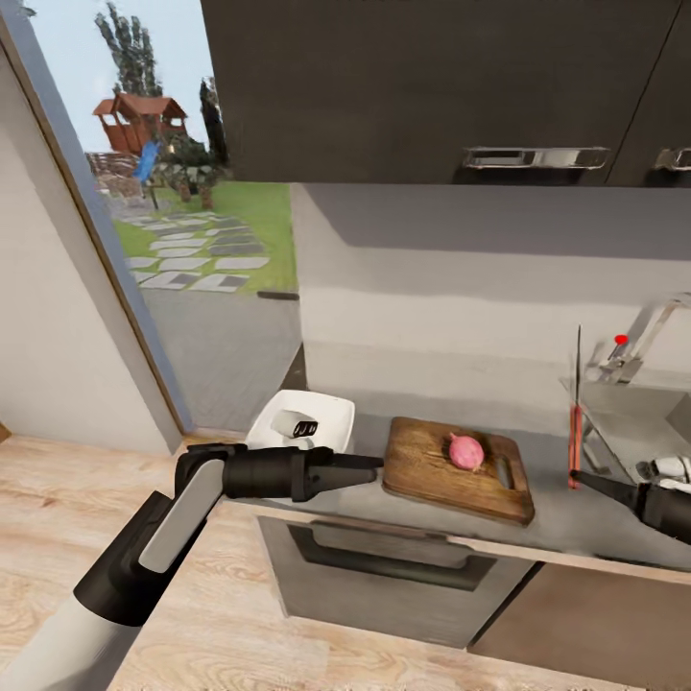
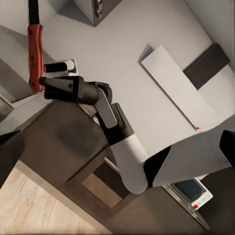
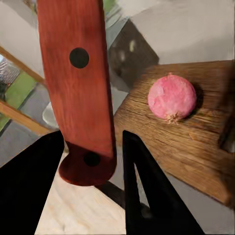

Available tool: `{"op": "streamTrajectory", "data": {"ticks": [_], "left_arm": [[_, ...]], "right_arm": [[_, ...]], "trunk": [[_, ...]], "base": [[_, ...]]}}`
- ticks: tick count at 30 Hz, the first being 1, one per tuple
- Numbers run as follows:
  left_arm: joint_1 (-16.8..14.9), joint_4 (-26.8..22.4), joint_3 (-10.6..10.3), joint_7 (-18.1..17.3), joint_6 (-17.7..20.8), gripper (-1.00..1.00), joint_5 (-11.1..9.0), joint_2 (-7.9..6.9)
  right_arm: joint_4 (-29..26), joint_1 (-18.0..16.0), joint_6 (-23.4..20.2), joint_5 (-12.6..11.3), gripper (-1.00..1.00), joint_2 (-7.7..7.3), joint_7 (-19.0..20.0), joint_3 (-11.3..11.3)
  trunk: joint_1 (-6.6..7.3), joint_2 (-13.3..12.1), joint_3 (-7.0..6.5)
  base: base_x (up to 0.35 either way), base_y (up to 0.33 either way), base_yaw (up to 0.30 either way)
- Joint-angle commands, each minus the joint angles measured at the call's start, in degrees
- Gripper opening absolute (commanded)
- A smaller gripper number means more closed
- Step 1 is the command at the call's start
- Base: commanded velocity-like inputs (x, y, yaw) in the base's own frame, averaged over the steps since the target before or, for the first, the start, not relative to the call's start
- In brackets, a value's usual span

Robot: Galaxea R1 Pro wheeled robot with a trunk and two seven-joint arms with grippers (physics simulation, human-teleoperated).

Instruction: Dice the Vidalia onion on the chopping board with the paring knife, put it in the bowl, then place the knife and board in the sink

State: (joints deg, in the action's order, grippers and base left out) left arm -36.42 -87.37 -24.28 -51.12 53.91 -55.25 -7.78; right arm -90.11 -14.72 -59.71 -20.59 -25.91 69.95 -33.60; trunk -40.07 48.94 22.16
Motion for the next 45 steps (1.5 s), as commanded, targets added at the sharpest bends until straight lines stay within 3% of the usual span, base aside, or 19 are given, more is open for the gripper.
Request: {"op": "streamTrajectory", "data": {"ticks": [1,3,4,6,8,11,13,17,21,25,28,29,32,34,36,39,42,44,45], "left_arm": [[-0.06,0.01,-0.06,-0.03,0.20,1.00,-0.21,-0.04],[-0.06,0.01,-0.06,-0.03,0.14,1.00,-0.21,-0.02],[-0.06,0.01,-0.06,-0.03,0.09,1.00,-0.21,0.00],[-0.06,0.03,-0.06,-0.01,0.07,1.00,-0.21,0.01],[-0.03,0.06,-0.06,0.09,0.06,1.00,-0.17,0.10],[0.00,0.09,-0.06,0.20,0.06,1.00,-0.02,0.26],[0.01,0.10,-0.06,0.22,0.06,1.00,0.19,0.30],[0.03,0.10,-0.06,0.26,0.00,1.00,0.33,0.36],[0.03,0.35,-0.08,0.31,-0.03,1.00,0.40,0.61],[0.03,0.64,-0.06,0.84,-0.03,1.00,0.49,1.68],[0.03,0.83,-0.06,2.59,-0.03,1.00,0.56,1.97],[0.03,0.86,-0.06,3.11,-0.03,1.00,0.51,2.02],[-0.03,0.88,-0.06,3.47,-0.03,1.00,0.44,2.01],[-0.04,0.89,-0.06,3.52,-0.03,1.00,0.33,1.99],[-0.05,0.89,-0.06,3.53,-0.03,1.00,0.22,1.99],[-0.05,0.89,-0.06,3.49,-0.03,1.00,0.16,1.98],[-0.06,0.89,-0.06,3.49,-0.03,1.00,0.15,1.98],[-0.04,0.89,-0.06,3.49,-0.03,1.00,0.09,1.92],[-0.04,0.89,-0.08,3.51,-0.03,1.00,0.06,1.91]], "right_arm": [[-0.04,-0.05,-0.29,0.39,-1.00,-0.01,-3.40,-4.31],[-0.06,-0.05,-0.29,0.73,-1.00,-0.01,-6.96,-8.51],[-0.06,-0.05,-0.29,1.34,-1.00,-0.01,-11.56,-13.78],[-0.06,-0.05,-0.29,2.08,-1.00,-0.06,-15.07,-17.64],[-0.07,-0.05,-0.29,4.25,-1.00,-0.19,-22.08,-22.51],[-0.13,-0.05,-0.29,5.98,-1.00,-0.34,-32.36,-24.56],[-0.15,-0.01,-0.29,6.46,-1.00,-0.37,-43.42,-25.06],[-0.15,-0.03,5.52,6.72,-1.00,-0.15,-60.02,-25.21],[-0.15,-0.01,10.87,6.79,-1.00,0.38,-72.17,-24.50],[-0.15,0.03,14.52,7.96,-1.00,0.91,-83.04,-18.53],[-0.15,0.04,20.78,12.88,-1.00,3.31,-100.42,-7.13],[-0.15,0.00,23.89,15.73,-1.00,4.95,-109.98,-0.52],[-0.15,0.03,26.68,19.36,-1.00,6.85,-119.80,9.32],[-0.15,0.02,27.19,21.09,-1.00,7.32,-122.04,11.76],[-0.15,0.03,27.62,24.93,-1.00,7.90,-123.90,14.67],[-0.10,0.04,28.00,33.45,-1.00,11.35,-127.63,19.69],[-0.06,0.04,28.26,38.17,-1.00,14.24,-129.49,20.89],[-0.01,0.93,29.06,44.94,-1.00,17.46,-130.43,21.46],[0.01,2.47,29.78,49.80,-1.00,19.19,-130.72,21.65]], "trunk": [[0.01,0.05,0.07],[0.01,0.05,0.07],[0.01,0.05,0.07],[0.01,0.05,0.07],[0.01,0.05,0.07],[0.01,0.05,0.07],[0.01,0.05,0.07],[0.01,0.05,0.07],[0.01,0.05,0.07],[0.01,0.05,0.07],[0.01,0.05,0.07],[0.01,0.05,0.07],[0.01,0.05,0.07],[0.01,0.05,0.07],[0.01,0.05,0.07],[0.01,0.05,0.07],[0.01,0.05,0.07],[0.01,0.05,0.07],[0.01,0.05,0.07]], "base": [[-0.073,0.121,0.000],[-0.048,0.080,0.000],[-0.015,0.025,0.000],[-0.009,0.015,0.000],[-0.004,0.006,0.000],[-0.001,0.002,0.000],[0.000,0.000,0.000],[0.000,0.000,0.000],[0.000,0.000,0.000],[0.000,0.000,0.000],[0.000,0.000,0.000],[0.000,0.000,0.000],[0.000,0.000,0.000],[0.000,0.000,0.000],[0.000,0.000,0.000],[0.000,0.000,0.000],[0.000,0.000,0.000],[0.000,0.000,0.000],[0.000,0.000,0.000]]}}
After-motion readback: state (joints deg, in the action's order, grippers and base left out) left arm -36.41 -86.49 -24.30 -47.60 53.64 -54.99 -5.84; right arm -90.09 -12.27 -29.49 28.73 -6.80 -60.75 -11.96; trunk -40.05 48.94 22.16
